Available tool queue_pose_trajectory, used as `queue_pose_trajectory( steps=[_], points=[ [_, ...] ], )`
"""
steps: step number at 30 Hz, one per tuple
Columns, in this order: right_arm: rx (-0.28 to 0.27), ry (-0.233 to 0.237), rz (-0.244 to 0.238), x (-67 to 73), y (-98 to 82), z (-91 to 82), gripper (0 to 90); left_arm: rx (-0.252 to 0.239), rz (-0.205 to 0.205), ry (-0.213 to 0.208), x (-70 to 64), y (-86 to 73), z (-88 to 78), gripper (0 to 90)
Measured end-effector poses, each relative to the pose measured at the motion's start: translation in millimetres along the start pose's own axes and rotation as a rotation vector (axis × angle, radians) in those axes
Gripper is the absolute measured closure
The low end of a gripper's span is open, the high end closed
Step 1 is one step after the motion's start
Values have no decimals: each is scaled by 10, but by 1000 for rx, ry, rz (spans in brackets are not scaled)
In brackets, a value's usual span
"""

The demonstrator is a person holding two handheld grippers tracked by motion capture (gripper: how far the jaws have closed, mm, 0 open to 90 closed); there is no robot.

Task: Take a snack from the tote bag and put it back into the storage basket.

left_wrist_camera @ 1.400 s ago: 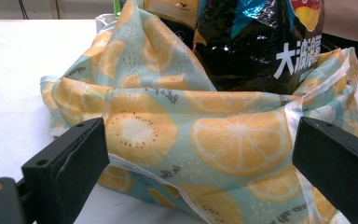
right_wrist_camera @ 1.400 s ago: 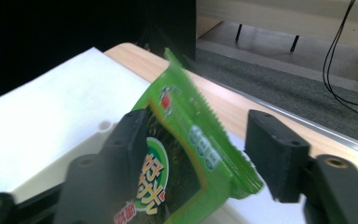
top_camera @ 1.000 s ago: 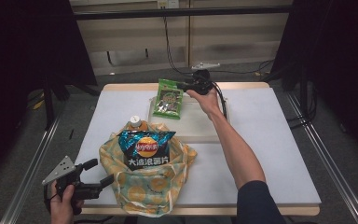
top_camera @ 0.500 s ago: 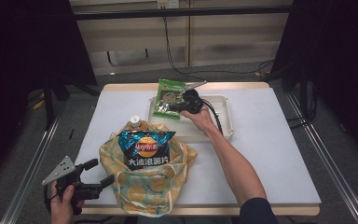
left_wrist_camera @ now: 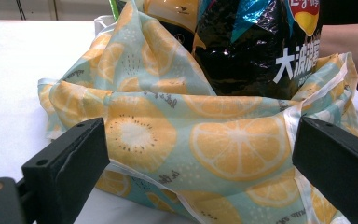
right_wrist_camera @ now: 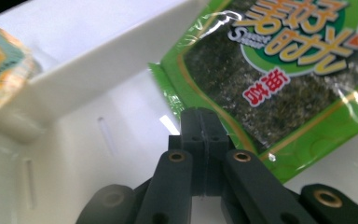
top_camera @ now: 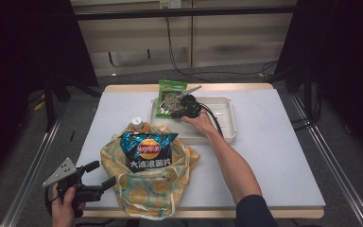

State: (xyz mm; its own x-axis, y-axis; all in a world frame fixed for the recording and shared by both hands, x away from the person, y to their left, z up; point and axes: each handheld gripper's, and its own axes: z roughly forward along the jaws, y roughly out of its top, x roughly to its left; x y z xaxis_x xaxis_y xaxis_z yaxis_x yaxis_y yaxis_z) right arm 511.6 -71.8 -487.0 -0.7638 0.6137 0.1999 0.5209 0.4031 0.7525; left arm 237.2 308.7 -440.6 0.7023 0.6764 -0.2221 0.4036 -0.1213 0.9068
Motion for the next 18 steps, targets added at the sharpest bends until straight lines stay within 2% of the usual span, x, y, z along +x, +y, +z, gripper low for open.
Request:
queue_pose_trajectory(
  steps=[4, 15, 17, 18],
  points=[
    [-16, -20, -5, -36, 6, 51, 900, 5, 1, 15, 0, 3, -1, 33],
    [-26, -70, 20, -56, 64, 156, 900, 4, 0, 10, 0, 3, 2, 33],
    [-34, -76, 22, -64, 78, 169, 900, 0, 2, -2, 5, 2, 1, 33],
    [-33, -83, 21, -64, 85, 177, 900, 1, 4, 6, 0, 5, 0, 33]
  ],
)
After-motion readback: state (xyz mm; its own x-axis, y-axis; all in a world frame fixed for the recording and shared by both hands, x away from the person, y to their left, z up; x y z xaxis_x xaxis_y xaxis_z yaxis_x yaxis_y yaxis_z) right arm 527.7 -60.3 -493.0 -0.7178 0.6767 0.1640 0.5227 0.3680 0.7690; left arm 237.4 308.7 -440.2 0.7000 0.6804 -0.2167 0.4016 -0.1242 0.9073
